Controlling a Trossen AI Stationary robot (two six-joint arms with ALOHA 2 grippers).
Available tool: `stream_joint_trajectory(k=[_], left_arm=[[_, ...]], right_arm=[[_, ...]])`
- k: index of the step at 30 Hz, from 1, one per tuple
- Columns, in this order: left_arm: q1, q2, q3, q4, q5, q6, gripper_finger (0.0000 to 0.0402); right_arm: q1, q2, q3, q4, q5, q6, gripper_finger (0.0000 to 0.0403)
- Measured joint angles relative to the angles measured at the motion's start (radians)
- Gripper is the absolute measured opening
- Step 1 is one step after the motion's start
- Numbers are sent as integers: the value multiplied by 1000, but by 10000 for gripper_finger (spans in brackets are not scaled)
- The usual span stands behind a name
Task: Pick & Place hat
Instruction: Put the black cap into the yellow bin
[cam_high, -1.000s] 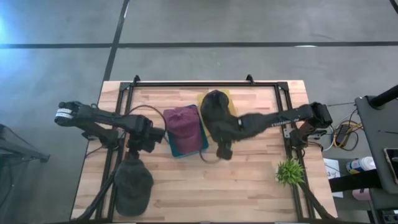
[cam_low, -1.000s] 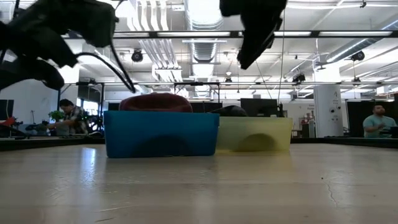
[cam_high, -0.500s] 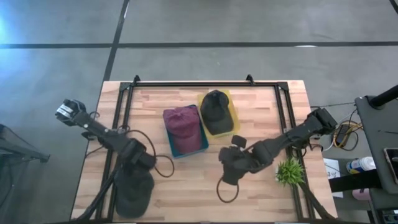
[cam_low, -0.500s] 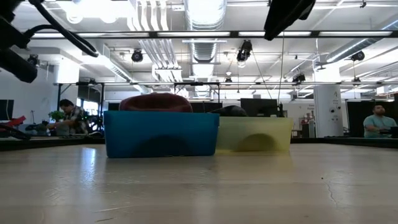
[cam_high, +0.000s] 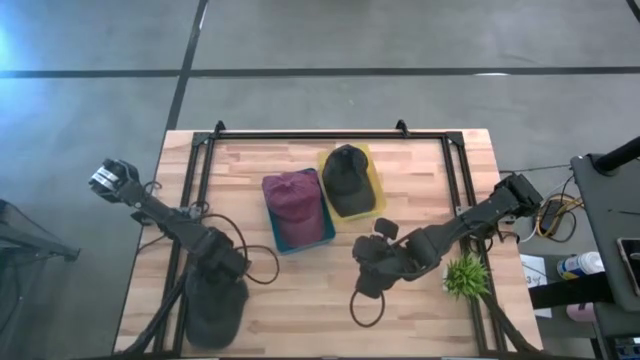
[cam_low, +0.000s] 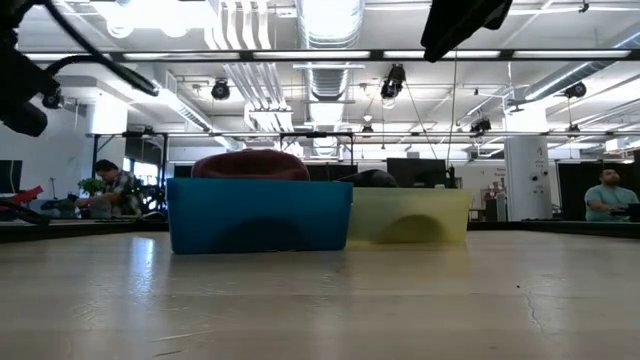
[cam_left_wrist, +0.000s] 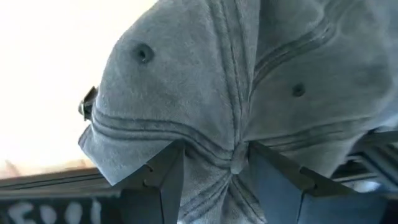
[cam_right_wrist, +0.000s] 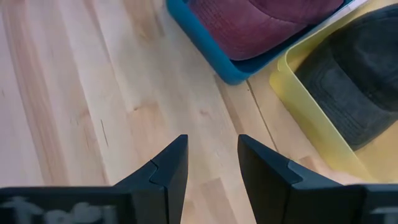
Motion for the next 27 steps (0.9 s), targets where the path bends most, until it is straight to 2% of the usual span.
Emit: stream_joint_trajectory(k=[3, 6, 9, 12, 13, 18, 23, 27], left_arm=[[-8, 0, -24, 5, -18, 0, 166], [-8, 0, -39, 16, -3, 5, 144], [-8, 0, -42, 33, 0, 20, 96], [-7, 0, -34, 91, 29, 15, 29], [-7, 0, -27, 116, 35, 8, 20], [1, 0, 35, 204, 133, -21, 18], [24, 0, 172, 205, 207, -27, 18], [68, 0, 293, 211, 204, -1, 18]], right_arm=[[0, 0, 0, 3, 0, 16, 136], [2, 0, 0, 7, 0, 18, 137], [5, 0, 0, 7, 0, 15, 134], [6, 0, 0, 8, 0, -8, 129], [6, 0, 0, 9, 1, -16, 127], [6, 0, 0, 9, 24, -46, 120], [4, 0, 0, 9, -6, -70, 110], [8, 0, 0, 9, -55, -59, 101]])
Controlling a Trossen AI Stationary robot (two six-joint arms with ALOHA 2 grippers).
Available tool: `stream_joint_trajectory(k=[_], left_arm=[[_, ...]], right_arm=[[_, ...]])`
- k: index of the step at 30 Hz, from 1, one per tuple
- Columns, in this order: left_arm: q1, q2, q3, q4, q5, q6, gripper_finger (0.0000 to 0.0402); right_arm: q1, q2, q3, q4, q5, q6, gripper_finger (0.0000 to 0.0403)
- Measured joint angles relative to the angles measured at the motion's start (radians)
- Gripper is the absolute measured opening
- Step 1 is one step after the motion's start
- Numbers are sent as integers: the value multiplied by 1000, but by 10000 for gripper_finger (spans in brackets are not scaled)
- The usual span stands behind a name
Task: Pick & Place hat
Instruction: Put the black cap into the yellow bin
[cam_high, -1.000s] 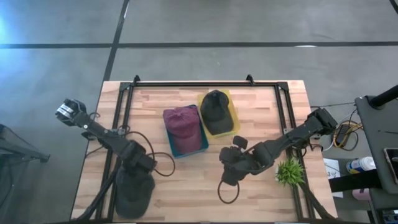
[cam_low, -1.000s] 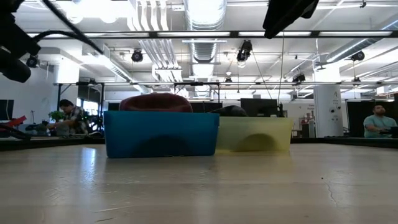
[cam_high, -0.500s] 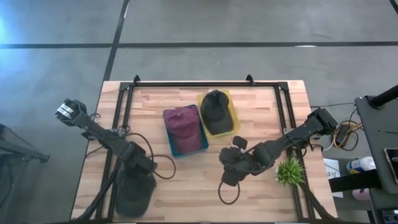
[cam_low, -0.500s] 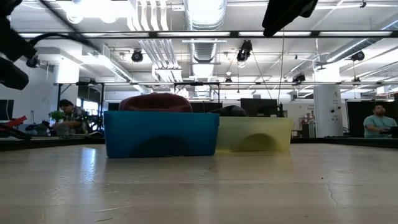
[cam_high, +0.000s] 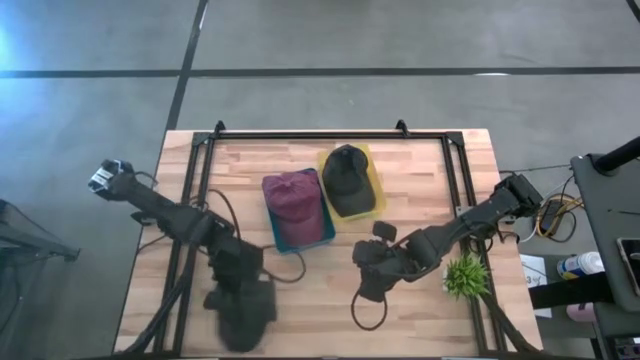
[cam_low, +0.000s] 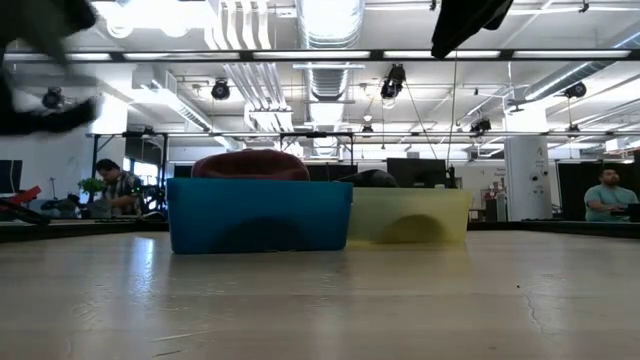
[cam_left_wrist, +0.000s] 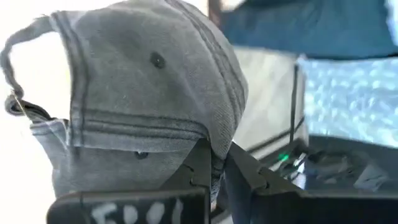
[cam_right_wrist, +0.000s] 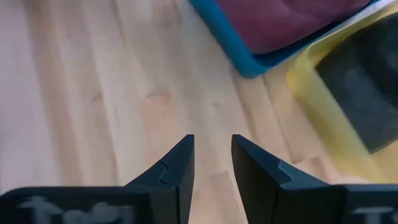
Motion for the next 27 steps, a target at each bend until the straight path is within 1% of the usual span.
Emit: stream_joint_trajectory(k=[4, 6, 9, 13, 14, 16, 18, 21, 24, 27], left_arm=[[64, 2, 104, 7, -49, 42, 18], [89, 12, 159, 15, -117, 94, 18], [101, 41, 249, 28, -312, 253, 18], [98, 110, 337, 31, -660, 503, 18], [95, 135, 350, 32, -721, 553, 18], [91, 195, 364, 49, -787, 634, 18], [73, 263, 362, 106, -880, 708, 20], [47, 383, 358, 194, -1092, 830, 22], [23, 499, 357, 229, -1286, 863, 21], [-12, 579, 376, 200, -1385, 809, 21]], right_arm=[[36, 0, 0, -4, -50, 45, 91], [63, 0, -1, -4, -59, 92, 88], [103, 0, -2, -20, -63, 172, 84], [139, 0, -9, -94, -62, 293, 87], [146, 0, -10, -117, -62, 332, 88], [160, 0, -10, -149, -62, 409, 91], [177, 0, -10, -161, -61, 478, 93], [207, 1, -10, -161, -60, 562, 95], [239, 1, -10, -161, -52, 632, 94], [266, 2, -10, -165, -24, 695, 91]])
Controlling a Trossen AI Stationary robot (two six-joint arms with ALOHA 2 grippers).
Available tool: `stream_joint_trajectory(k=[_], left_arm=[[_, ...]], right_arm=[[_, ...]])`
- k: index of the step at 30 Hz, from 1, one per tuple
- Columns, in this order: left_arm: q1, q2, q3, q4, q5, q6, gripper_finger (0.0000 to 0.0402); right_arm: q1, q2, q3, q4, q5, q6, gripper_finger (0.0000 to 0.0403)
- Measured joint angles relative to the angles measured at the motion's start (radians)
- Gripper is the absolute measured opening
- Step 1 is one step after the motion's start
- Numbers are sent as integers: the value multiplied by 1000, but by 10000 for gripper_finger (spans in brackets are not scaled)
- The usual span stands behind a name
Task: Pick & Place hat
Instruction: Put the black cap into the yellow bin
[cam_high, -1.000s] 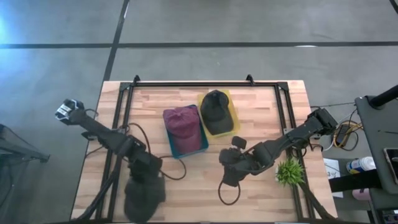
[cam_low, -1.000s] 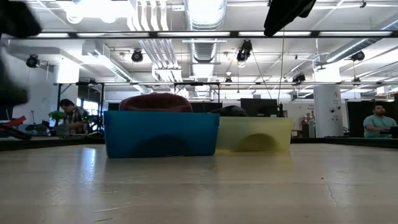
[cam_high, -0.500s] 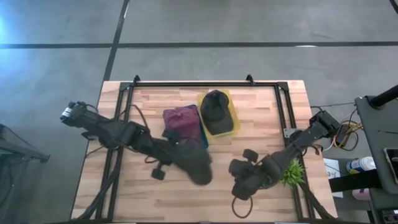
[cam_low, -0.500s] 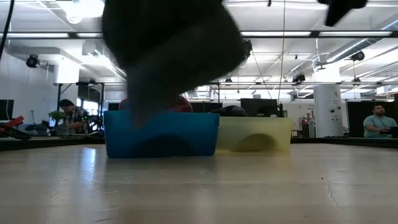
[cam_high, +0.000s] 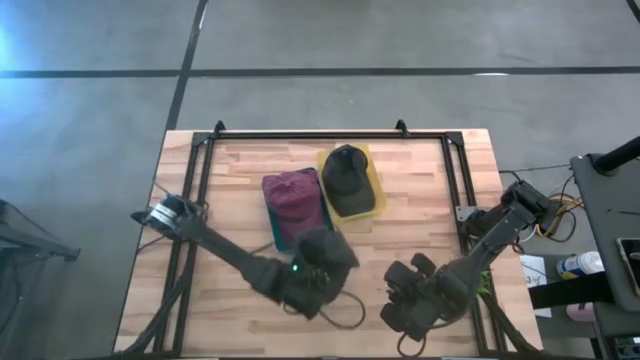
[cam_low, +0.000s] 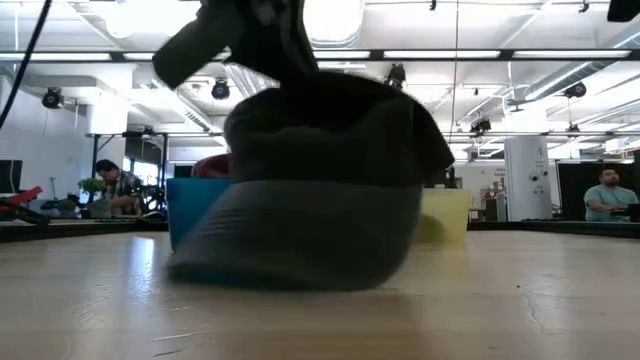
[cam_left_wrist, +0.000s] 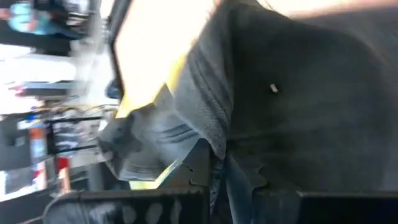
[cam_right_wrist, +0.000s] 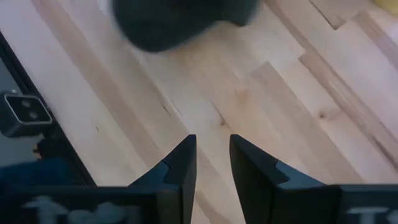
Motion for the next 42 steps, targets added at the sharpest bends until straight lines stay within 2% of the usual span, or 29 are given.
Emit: stream_joint_trajectory(k=[4, 10, 14, 15, 18, 21, 25, 28, 32, 38, 42], left_arm=[[-66, 36, 66, -6, -143, -75, 21], [-59, 27, 184, 19, -167, -74, 21], [-52, 23, 237, 73, -303, -109, 21], [-57, 20, 234, 82, -310, -139, 21], [-70, 23, 174, 91, -220, -268, 22], [-79, 60, 65, 134, -153, -302, 23], [-102, 82, -48, 257, -62, -205, 24], [-116, 82, -100, 352, 57, -113, 24], [-117, 82, -113, 396, 176, -110, 25], [-102, 80, -93, 415, 387, -285, 48], [-99, 81, -104, 412, 413, -315, 84]], right_arm=[[33, 0, 0, -3, 44, 74, 86], [58, 0, -1, -3, 79, 111, 88], [59, 0, -1, -4, 79, 114, 86], [59, 0, -1, -5, 79, 113, 85], [59, 0, -3, -11, 81, 113, 82], [59, 0, -10, -12, 106, 111, 82], [59, 1, -29, -13, 105, 118, 84], [59, 1, -42, -11, 97, 117, 84], [59, 1, -58, -4, 91, 118, 90], [59, 1, -73, 110, 96, 59, 129], [56, 0, -118, 218, 104, 24, 171]])
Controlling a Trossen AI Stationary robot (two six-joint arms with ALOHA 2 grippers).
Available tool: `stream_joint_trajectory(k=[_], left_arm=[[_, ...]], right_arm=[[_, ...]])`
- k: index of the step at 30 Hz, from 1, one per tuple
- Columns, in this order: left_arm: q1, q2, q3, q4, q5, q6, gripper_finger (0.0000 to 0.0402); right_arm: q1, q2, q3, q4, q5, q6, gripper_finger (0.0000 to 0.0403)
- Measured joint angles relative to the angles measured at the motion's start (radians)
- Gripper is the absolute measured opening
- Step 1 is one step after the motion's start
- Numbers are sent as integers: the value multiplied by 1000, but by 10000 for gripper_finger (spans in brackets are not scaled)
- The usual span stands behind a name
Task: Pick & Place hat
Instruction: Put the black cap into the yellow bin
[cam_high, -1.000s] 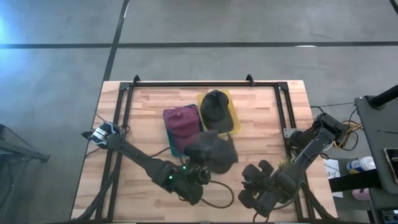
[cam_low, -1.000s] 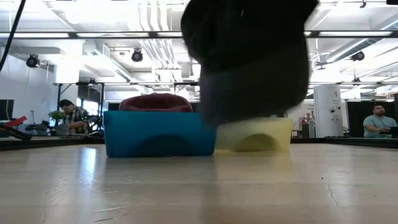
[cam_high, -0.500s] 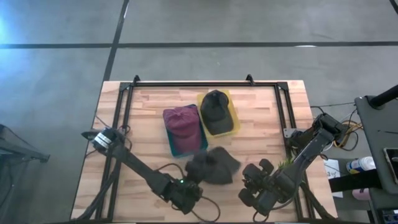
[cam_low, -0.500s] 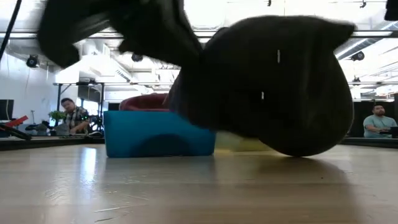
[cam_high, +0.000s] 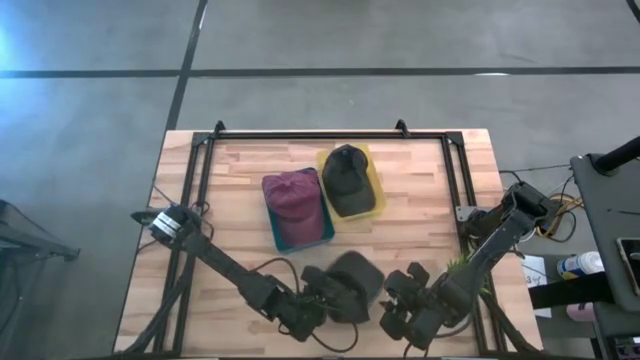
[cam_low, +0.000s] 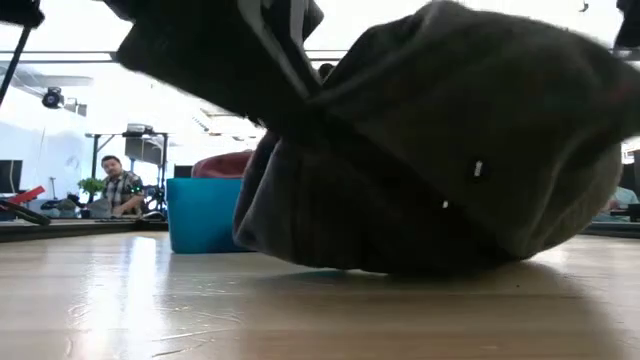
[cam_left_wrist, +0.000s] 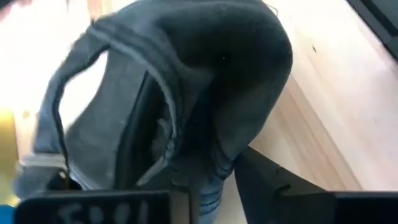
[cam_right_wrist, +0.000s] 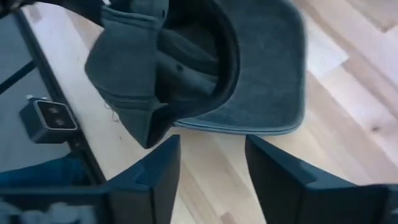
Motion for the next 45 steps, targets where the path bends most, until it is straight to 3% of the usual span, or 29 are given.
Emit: stream_joint_trajectory(k=[3, 9, 18, 22, 27, 33, 41, 43, 45], left_arm=[[0, 0, -7, -2, 22, -5, 108], [-10, 0, 31, -11, 177, -70, 123], [-14, -4, 181, -259, 151, -182, 124], [-6, -5, 186, -225, 86, -162, 124], [47, 20, 161, -118, 99, -121, 124], [131, 81, 138, 15, 285, -74, 124], [215, 83, 139, -113, 734, -181, 124], [225, 83, 137, -141, 728, -171, 124], [227, 83, 130, -117, 596, -146, 124]], right_arm=[[-15, 0, -66, 74, -1, 24, 196], [-84, 0, -230, 338, -29, 13, 214], [-131, 0, -387, 438, -60, 11, 215], [-131, 0, -412, 449, -76, 10, 215], [-133, 0, -420, 482, -78, -31, 215], [-134, 0, -421, 490, -78, -46, 215], [-143, 0, -446, 480, -78, -62, 215], [-148, 0, -458, 479, -79, -45, 215], [-149, 0, -465, 485, -80, -38, 215]])
